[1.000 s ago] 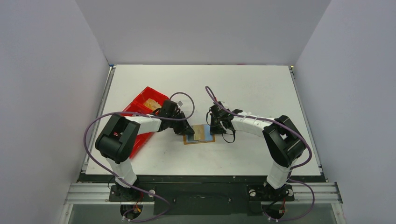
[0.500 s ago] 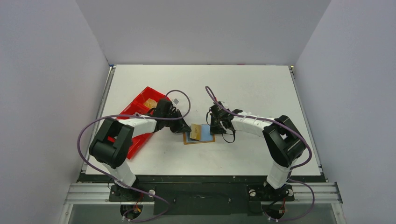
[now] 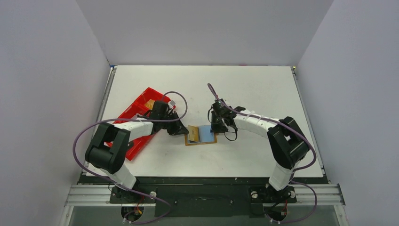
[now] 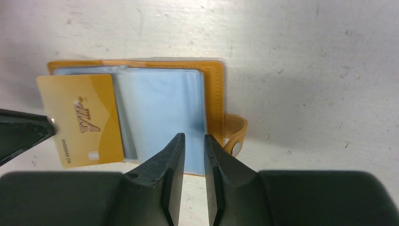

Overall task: Take the credit cards out of the card holder
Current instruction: Remove the credit card from the card holder.

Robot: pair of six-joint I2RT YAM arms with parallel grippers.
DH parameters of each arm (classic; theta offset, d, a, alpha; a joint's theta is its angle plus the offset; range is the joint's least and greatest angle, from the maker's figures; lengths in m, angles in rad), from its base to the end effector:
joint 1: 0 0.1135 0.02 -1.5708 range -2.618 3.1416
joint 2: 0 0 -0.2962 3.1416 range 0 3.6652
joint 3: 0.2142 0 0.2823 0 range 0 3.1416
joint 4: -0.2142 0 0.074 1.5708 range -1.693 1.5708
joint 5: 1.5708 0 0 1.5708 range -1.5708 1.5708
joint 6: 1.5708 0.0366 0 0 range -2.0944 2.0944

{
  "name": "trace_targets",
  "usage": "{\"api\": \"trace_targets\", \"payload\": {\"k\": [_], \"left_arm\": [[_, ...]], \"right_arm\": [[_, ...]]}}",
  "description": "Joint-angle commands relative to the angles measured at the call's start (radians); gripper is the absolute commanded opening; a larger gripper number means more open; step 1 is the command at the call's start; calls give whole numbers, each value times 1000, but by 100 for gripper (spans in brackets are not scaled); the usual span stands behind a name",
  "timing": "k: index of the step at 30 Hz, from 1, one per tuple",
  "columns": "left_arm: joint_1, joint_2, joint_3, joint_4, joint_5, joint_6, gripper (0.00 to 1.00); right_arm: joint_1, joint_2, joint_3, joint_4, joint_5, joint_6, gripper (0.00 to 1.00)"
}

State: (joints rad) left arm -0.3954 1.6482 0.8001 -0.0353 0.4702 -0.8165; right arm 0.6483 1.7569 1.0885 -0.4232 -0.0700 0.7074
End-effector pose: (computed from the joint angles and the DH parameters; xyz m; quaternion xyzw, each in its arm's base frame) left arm 0.3055 -0.1455 0.1592 -0.1146 0.9118 -0.3669 0.1444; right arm 0.3009 0.2312 0.1827 0.0204 0.9707 0.1752 0.1634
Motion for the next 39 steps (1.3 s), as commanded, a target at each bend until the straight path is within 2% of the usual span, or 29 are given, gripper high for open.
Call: {"api": "trace_targets", "payload": {"k": [1, 6, 9, 14, 19, 23, 34, 39], "left_arm": [[24, -56, -8, 50, 51, -6, 0], [39, -68, -17, 88, 90, -31, 0], [54, -77, -37, 136, 120, -56, 0], [76, -96, -66, 202, 171, -103, 0], [102, -95, -105, 349, 243, -186, 0], [116, -95, -128, 443, 276, -265, 0], [127, -98, -127, 533, 302, -335, 0], [127, -94, -120, 547, 308, -348, 0]], "right_arm": [[-3, -89, 66, 13, -51, -5, 27], [-8, -97, 79, 76, -142, 21, 44], [-9, -82, 67, 137, -230, 49, 48], [-24, -64, -1, 332, -382, 153, 52], [-46, -57, -78, 558, -466, 279, 54], [-66, -72, -126, 658, -484, 336, 56], [-88, -80, -162, 710, -484, 373, 58], [-90, -76, -174, 754, -500, 408, 53]]}}
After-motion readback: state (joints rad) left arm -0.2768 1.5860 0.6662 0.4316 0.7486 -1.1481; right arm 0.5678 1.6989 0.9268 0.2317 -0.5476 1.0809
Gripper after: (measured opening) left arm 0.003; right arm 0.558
